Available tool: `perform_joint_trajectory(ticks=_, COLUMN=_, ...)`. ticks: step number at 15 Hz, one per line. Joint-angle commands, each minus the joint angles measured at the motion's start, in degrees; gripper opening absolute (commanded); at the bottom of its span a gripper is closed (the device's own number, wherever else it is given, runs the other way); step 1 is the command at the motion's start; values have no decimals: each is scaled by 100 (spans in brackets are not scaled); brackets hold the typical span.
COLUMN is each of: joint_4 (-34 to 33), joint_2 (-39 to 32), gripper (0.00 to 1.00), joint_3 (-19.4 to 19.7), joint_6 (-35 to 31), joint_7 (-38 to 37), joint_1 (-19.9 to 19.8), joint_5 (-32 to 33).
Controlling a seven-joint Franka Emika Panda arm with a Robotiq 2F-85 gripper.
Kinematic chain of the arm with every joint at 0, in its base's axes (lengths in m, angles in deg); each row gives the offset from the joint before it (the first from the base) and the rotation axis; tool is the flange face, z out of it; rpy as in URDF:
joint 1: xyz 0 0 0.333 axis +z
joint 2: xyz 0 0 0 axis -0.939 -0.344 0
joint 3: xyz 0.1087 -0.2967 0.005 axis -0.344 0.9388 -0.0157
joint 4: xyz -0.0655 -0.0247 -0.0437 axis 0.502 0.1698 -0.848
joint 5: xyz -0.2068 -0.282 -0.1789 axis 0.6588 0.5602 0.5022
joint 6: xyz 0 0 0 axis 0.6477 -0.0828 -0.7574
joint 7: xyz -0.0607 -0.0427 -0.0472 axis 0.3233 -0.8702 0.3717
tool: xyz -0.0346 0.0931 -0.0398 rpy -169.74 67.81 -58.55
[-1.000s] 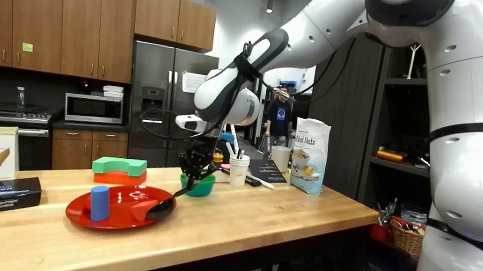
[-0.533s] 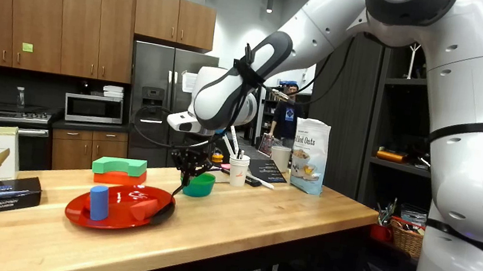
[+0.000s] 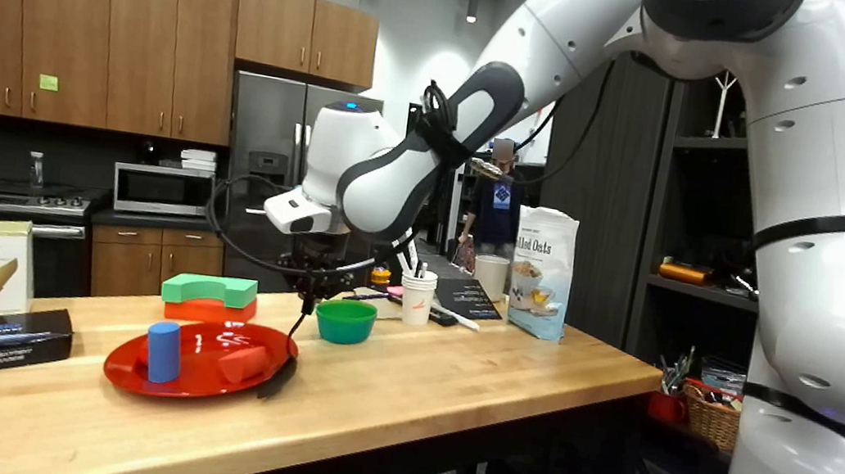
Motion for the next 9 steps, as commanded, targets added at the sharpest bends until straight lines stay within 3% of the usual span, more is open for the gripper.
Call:
perform_joint_trajectory(ticks=1, joint_4=-189, joint_2=21, gripper=1, joint_3=118, joint_6=-70, joint_7=-862, joint_1=189, joint_5=902)
perform_joint_trajectory(ticks=5, joint_4=-196, joint_2=27, gripper=1, joint_3=-821, joint_6=742, joint_7=204, joint_1=-327, joint_5=-1265)
perform_joint_trajectory(ticks=9, joint_4=-516, joint_2=184, gripper=1, joint_3=-912, joint_6=2246, joint_7=724, joint_1=-308, joint_5=-2962)
